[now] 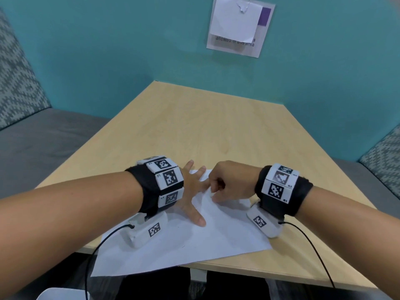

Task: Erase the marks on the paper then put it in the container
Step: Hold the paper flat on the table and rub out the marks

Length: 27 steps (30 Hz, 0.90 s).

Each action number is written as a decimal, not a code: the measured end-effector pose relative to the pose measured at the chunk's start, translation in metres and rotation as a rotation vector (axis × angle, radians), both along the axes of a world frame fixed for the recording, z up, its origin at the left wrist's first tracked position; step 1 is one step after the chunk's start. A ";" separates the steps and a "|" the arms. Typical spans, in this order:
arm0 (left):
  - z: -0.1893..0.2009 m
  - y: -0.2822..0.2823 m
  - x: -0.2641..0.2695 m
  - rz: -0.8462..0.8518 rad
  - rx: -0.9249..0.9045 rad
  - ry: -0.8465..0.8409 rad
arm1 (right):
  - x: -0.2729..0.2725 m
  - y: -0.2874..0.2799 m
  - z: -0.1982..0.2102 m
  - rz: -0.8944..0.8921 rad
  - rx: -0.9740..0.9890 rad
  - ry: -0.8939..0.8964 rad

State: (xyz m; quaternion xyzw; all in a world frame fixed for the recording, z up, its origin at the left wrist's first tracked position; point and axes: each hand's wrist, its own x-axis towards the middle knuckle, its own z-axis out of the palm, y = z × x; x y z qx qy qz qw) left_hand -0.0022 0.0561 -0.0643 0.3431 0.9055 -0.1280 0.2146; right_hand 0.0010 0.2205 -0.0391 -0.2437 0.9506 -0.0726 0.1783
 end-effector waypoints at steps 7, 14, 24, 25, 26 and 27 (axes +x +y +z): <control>-0.006 -0.002 -0.006 0.014 0.000 -0.026 | -0.006 0.003 0.002 -0.033 0.008 0.015; -0.002 -0.001 -0.005 0.013 -0.007 -0.027 | -0.003 -0.001 0.000 -0.002 0.008 0.009; -0.003 0.000 -0.008 0.029 -0.037 -0.020 | 0.007 0.010 0.002 0.008 0.033 0.001; -0.005 0.001 -0.009 0.035 -0.039 -0.017 | 0.004 0.012 0.003 -0.010 0.042 0.013; -0.005 0.001 -0.008 0.032 -0.037 -0.012 | 0.007 0.012 0.002 -0.009 0.048 0.005; -0.004 0.001 -0.007 0.027 -0.037 -0.007 | 0.013 0.009 0.000 0.017 0.051 -0.019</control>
